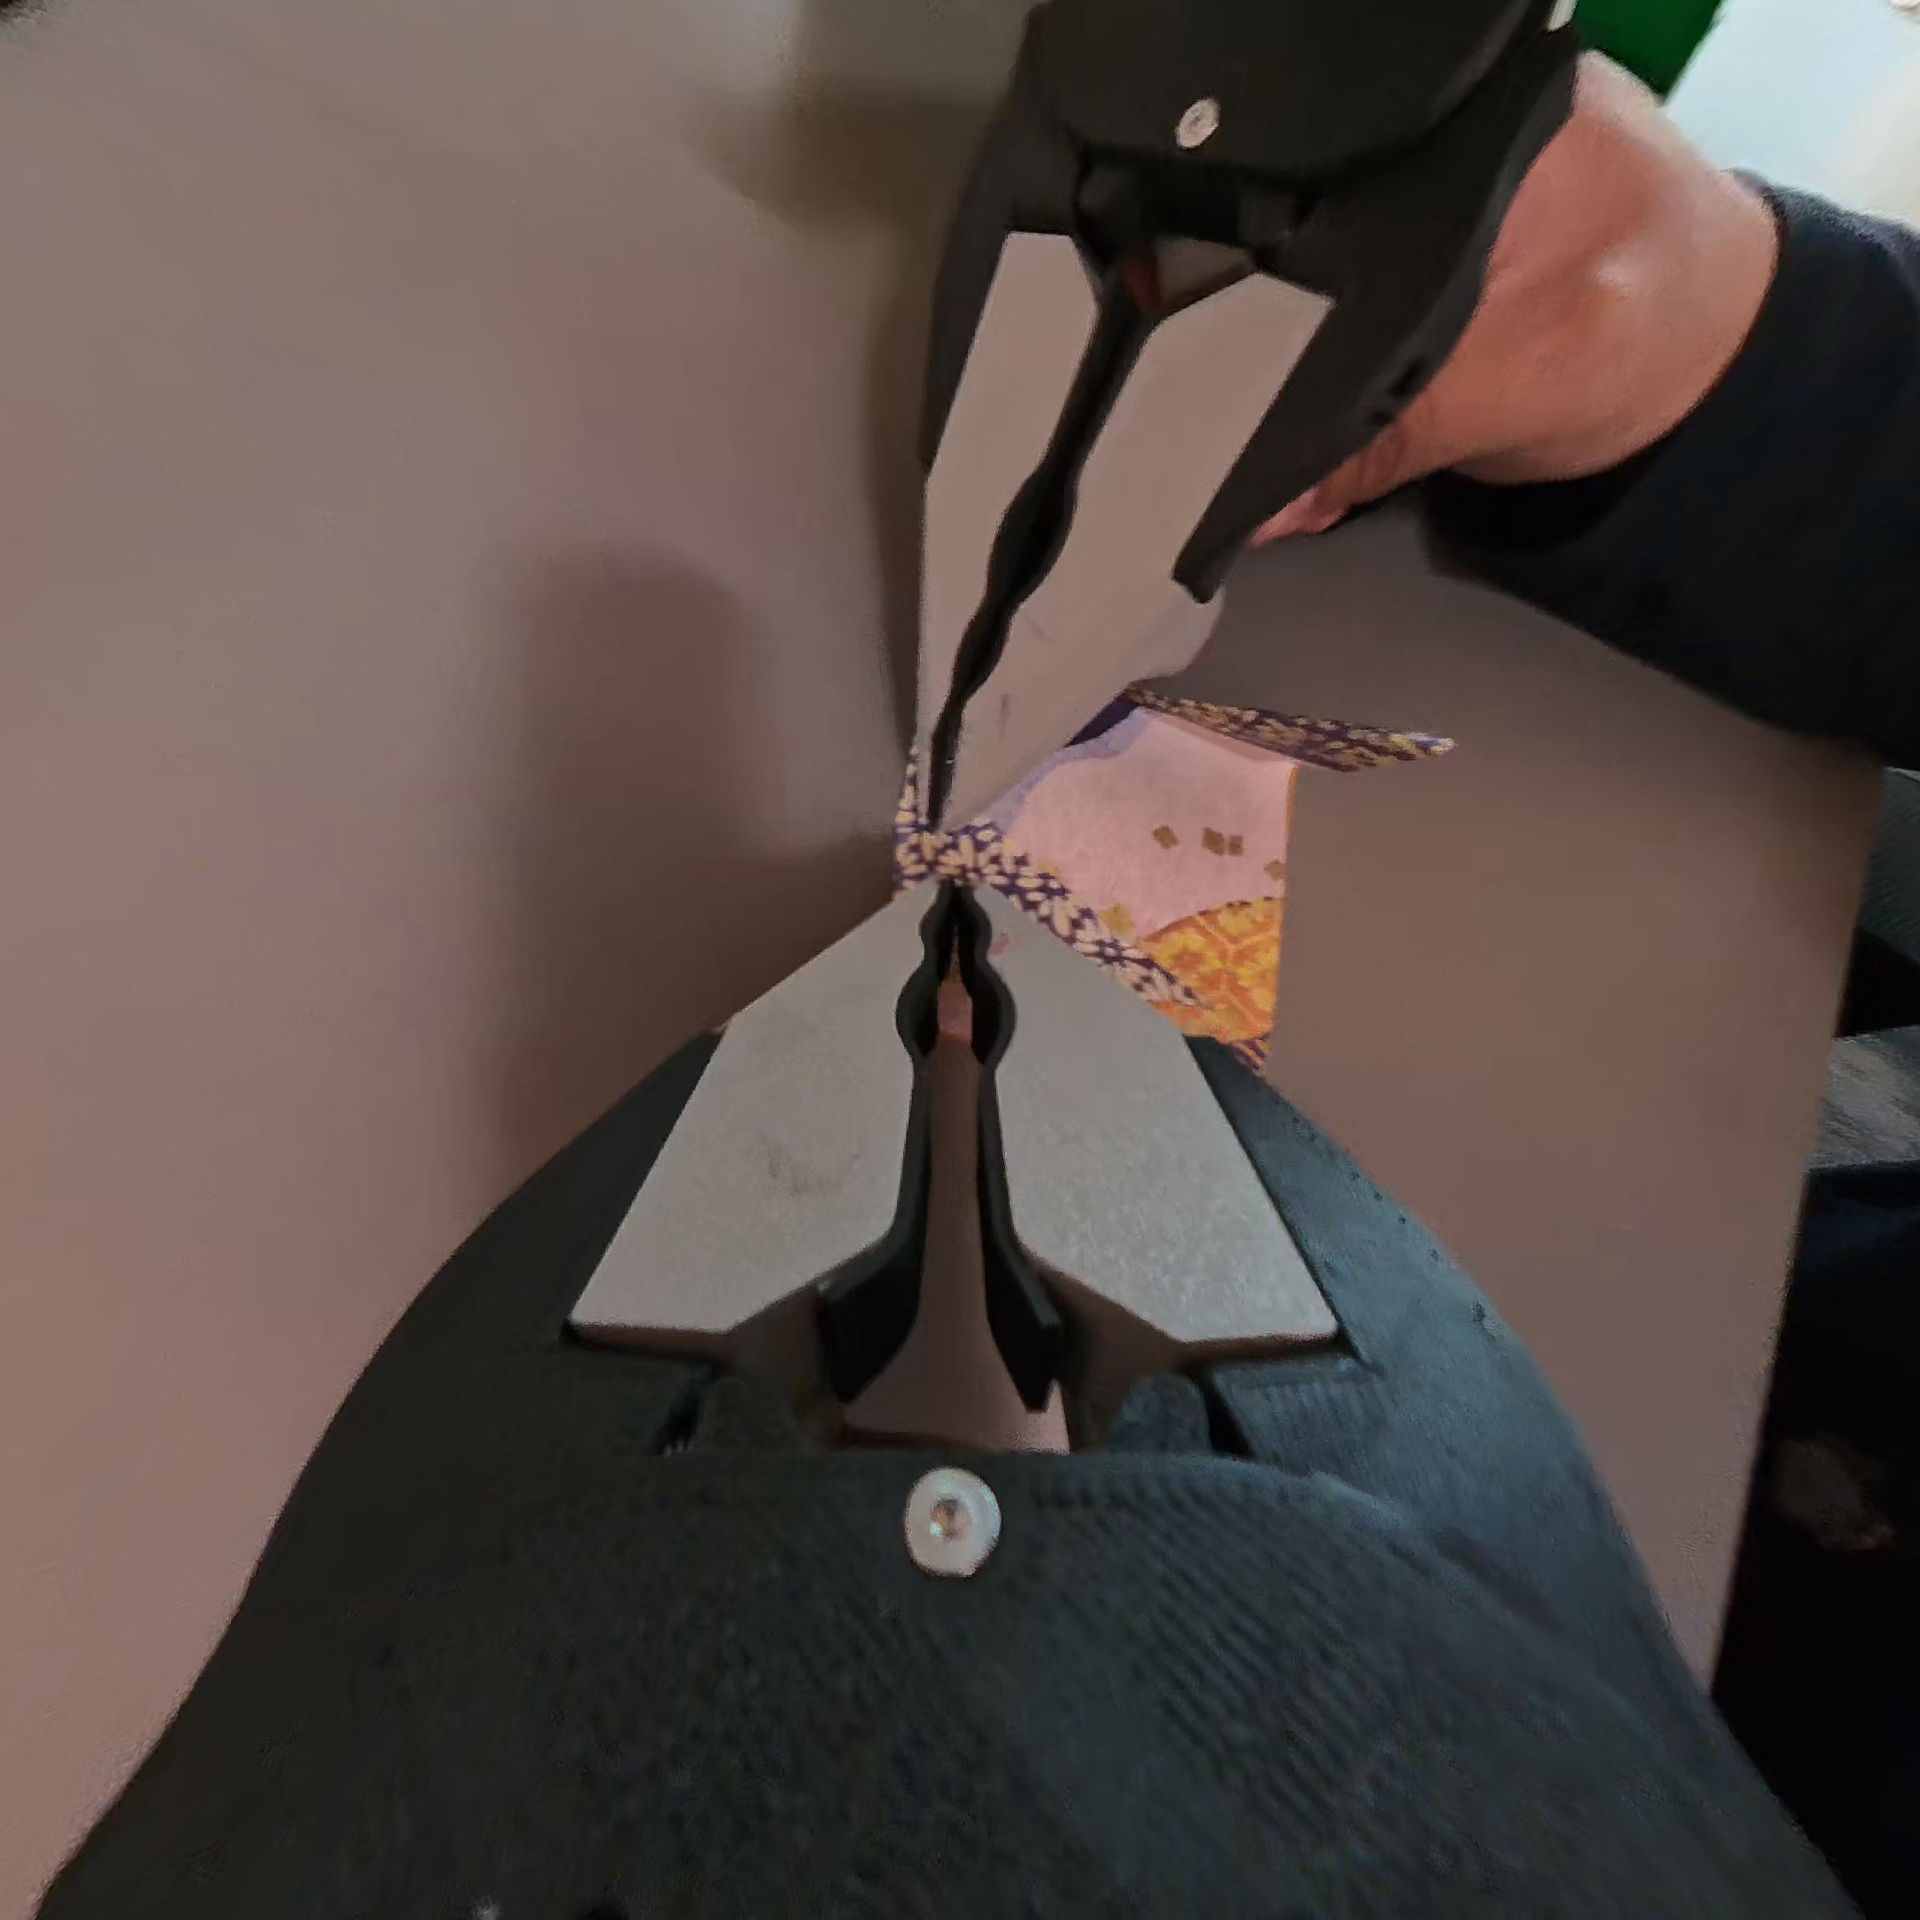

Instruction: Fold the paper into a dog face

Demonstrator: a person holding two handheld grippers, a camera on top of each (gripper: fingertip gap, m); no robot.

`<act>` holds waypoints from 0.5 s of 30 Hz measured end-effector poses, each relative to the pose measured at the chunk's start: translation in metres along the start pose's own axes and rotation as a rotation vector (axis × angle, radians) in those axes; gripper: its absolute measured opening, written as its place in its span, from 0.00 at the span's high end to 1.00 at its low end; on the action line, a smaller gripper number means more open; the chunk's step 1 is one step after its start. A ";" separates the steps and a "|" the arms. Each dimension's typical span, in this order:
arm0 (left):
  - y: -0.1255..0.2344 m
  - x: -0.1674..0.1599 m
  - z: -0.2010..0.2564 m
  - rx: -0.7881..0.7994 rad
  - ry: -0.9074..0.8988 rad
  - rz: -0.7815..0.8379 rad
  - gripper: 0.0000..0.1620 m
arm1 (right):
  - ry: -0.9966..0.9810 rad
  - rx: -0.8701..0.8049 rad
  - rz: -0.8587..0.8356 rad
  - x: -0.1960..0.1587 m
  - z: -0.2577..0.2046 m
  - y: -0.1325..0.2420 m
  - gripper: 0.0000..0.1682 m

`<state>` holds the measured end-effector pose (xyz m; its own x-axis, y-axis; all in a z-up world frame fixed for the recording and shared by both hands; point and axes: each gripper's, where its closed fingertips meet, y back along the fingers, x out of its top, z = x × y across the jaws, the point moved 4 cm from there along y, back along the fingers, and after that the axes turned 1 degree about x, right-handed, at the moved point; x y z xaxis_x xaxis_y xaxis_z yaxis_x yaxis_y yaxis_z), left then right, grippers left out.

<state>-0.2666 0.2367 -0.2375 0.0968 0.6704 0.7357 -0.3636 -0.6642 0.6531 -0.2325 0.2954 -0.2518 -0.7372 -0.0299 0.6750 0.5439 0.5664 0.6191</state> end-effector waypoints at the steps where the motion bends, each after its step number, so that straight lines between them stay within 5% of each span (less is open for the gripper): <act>1: -0.003 -0.002 -0.002 0.008 0.000 -0.019 1.00 | 0.001 0.001 -0.001 0.000 0.000 0.000 1.00; 15: -0.004 -0.013 -0.010 -0.058 0.145 -0.024 1.00 | 0.022 -0.001 -0.027 0.001 0.000 0.000 1.00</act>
<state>-0.2754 0.2332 -0.2515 -0.0272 0.7294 0.6835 -0.4163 -0.6299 0.6557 -0.2330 0.2951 -0.2514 -0.7427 -0.0633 0.6666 0.5241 0.5647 0.6375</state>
